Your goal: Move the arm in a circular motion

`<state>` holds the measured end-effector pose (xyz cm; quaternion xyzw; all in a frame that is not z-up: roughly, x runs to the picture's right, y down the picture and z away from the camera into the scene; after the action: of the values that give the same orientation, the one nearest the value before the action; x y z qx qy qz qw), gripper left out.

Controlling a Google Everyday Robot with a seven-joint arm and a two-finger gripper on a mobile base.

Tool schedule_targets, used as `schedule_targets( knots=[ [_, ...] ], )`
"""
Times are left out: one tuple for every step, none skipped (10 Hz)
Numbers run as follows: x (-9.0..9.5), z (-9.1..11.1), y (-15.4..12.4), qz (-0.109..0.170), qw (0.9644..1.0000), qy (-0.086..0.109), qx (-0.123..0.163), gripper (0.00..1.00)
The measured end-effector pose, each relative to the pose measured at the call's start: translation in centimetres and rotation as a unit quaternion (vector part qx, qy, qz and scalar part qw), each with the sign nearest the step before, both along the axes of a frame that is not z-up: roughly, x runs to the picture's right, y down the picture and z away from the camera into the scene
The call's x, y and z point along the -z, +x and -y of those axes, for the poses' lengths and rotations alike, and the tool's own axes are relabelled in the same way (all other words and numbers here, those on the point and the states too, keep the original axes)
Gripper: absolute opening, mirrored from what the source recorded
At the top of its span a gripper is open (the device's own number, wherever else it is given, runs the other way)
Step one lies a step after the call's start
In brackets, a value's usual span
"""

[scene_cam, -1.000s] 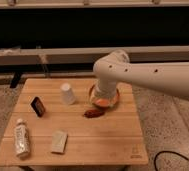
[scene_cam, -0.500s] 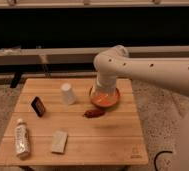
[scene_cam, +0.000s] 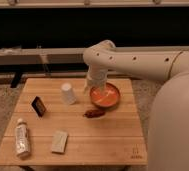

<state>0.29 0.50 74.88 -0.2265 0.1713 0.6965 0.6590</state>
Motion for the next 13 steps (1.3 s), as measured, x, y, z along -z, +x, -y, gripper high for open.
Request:
schedule_targets(
  knots=[
    [-0.4,0.3,0.5,0.001,1.0,0.001,0.003,0.65],
    [-0.5,0.3,1.0,0.001,1.0,0.001,0.005,0.65],
    [-0.5,0.2,1.1,0.002,1.0,0.001,0.006,0.65],
    [-0.6,0.4,0.6,0.004,0.9999,0.001,0.009,0.65],
    [-0.8,0.7,-0.6,0.008,0.9999,0.001,0.013,0.65],
    [-1.4,1.2,-2.0,0.011,0.9998,0.002,0.016,0.65],
    [-2.1,1.9,-3.4,0.014,0.9997,0.002,0.021,0.65],
    [-2.5,2.3,-4.1,0.017,0.9995,0.003,0.028,0.65],
    [-2.5,2.6,-4.9,0.02,0.9991,0.002,0.037,0.65],
    [-2.6,2.9,-6.1,0.024,0.9986,0.002,0.048,0.65],
    [-2.8,3.1,-8.3,0.033,0.9977,0.002,0.06,0.65],
    [-2.8,3.3,-10.4,0.04,0.9968,0.002,0.069,0.65],
    [-2.9,3.4,-11.7,0.042,0.9966,0.002,0.071,0.65]
  ],
)
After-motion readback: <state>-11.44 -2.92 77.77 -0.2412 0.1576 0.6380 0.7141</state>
